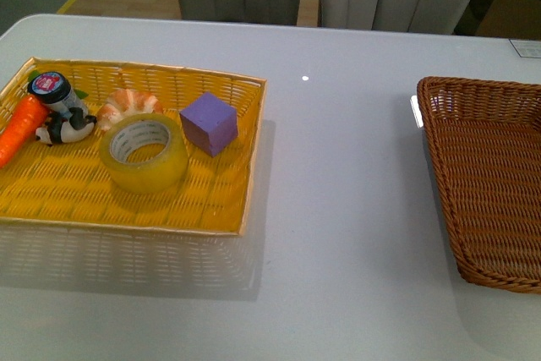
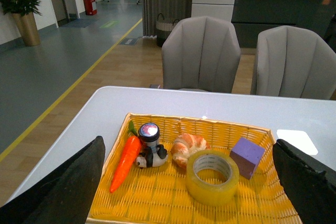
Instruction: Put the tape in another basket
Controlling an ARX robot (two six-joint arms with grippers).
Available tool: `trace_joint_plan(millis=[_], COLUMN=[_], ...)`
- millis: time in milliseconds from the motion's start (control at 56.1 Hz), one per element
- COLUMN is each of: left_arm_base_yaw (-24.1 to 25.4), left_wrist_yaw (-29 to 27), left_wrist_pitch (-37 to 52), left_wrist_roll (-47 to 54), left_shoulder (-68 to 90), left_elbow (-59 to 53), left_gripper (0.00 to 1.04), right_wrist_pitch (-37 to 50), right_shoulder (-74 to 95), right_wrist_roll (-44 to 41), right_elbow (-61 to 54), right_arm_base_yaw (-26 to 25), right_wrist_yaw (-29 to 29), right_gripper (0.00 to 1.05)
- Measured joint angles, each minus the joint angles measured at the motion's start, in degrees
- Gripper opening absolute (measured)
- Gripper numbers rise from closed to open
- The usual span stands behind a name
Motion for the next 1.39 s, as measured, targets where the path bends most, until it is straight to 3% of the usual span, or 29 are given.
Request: trace_joint_plan(millis=[232, 321, 410, 624, 821, 928, 1017, 1124, 1213, 1391], left_arm_base_yaw=[0.0, 0.0, 0.0, 0.0, 0.0, 0.0, 0.0, 0.02, 0.02, 0.02], left_wrist_yaw=[0.0, 0.02, 0.0, 0.0, 0.0, 0.0, 0.02, -0.24, 0.0, 0.07], left_wrist_pitch=[0.0, 0.0, 0.0, 0.0, 0.0, 0.0, 0.0, 0.0, 0.0, 0.0], left_wrist_roll=[0.0, 0.02, 0.0, 0.0, 0.0, 0.0, 0.0, 0.0, 0.02, 0.02], left_shoulder=[0.0, 0.0, 0.0, 0.0, 0.0, 0.0, 0.0, 0.0, 0.0, 0.0], left_elbow=[0.0, 0.0, 0.0, 0.0, 0.0, 0.0, 0.0, 0.0, 0.0, 0.0], left_gripper=[0.96, 0.96, 0.96, 0.96, 0.96, 0.96, 0.96, 0.96, 0.96, 0.96], right_wrist_pitch=[0.0, -18.05, -13.2, 8.48, 23.02, 23.93, 17.68, 13.66, 12.24, 11.04], right_shoulder=[0.0, 16.26, 27.74, 54.12, 86.47, 102.42, 112.32, 120.28, 123.47, 128.15], right_wrist_roll=[0.0, 5.35, 5.31, 1.66, -2.47, -4.15, -8.68, -10.54, -11.41, -13.05], right_elbow=[0.0, 8.63, 10.97, 17.25, 33.07, 44.83, 54.73, 63.56, 67.23, 70.82], right_arm_base_yaw=[0.0, -3.43, -6.27, -8.61, -9.29, -12.04, -20.63, -29.7, -32.0, -31.45], right_wrist_yaw=[0.0, -5.44, -5.7, -5.66, -2.27, 0.15, -9.42, -8.11, -7.02, -7.93], right_gripper=[0.96, 0.96, 0.96, 0.96, 0.96, 0.96, 0.96, 0.96, 0.96, 0.96])
